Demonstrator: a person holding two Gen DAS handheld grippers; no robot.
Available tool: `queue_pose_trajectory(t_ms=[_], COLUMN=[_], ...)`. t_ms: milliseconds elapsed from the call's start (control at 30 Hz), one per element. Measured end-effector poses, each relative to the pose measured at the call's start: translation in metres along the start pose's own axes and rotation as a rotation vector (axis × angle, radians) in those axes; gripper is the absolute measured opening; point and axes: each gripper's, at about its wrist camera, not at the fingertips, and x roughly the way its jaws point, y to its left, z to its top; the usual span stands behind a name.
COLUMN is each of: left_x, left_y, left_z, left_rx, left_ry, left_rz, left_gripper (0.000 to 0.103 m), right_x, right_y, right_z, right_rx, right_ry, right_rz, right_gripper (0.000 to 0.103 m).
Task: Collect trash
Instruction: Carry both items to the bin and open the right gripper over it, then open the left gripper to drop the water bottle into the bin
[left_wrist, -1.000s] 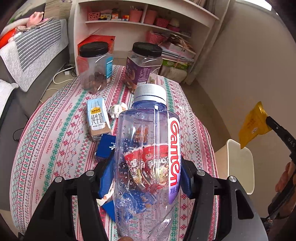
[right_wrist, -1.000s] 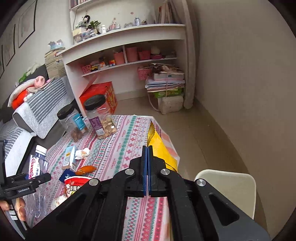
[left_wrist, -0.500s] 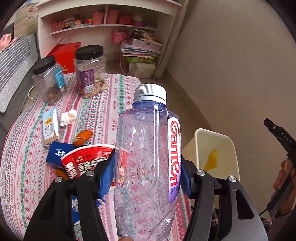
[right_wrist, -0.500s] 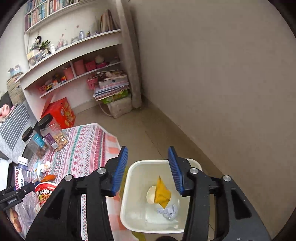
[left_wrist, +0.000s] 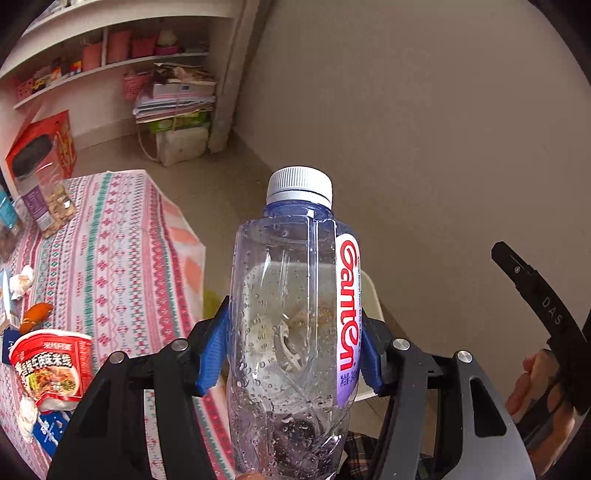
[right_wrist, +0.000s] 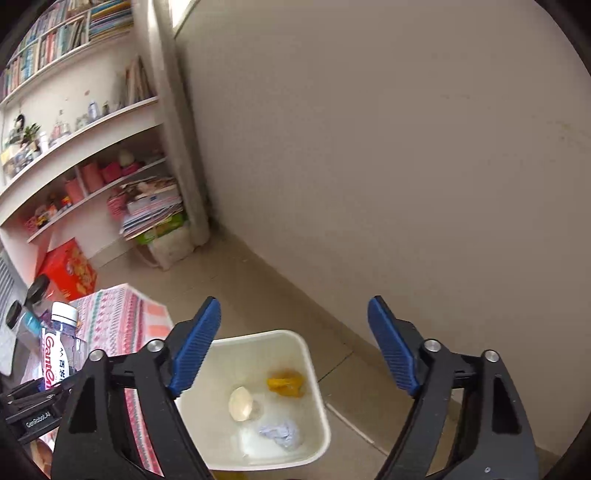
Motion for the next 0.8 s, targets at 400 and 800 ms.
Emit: queue_pose_trajectory(t_ms=[400,800], left_x=[0.021,-0.025], left_y=[-0.059,-0.035], left_z=[0.015,0.006], left_rx=[0.071,0.088], left_ry=[-0.017,-0.213], left_rz=[-0.010,0.281], left_gripper=[0.070,0.081], right_x=[-0.021,-0.024], right_y=[-0.031,0.006], right_z=[-0.004,-0.008], right_rx=[0.027,0.033], right_ry=[-0.109,-0.077], right_rz=[-0.140,-0.048], right_gripper=[0.096,0.096])
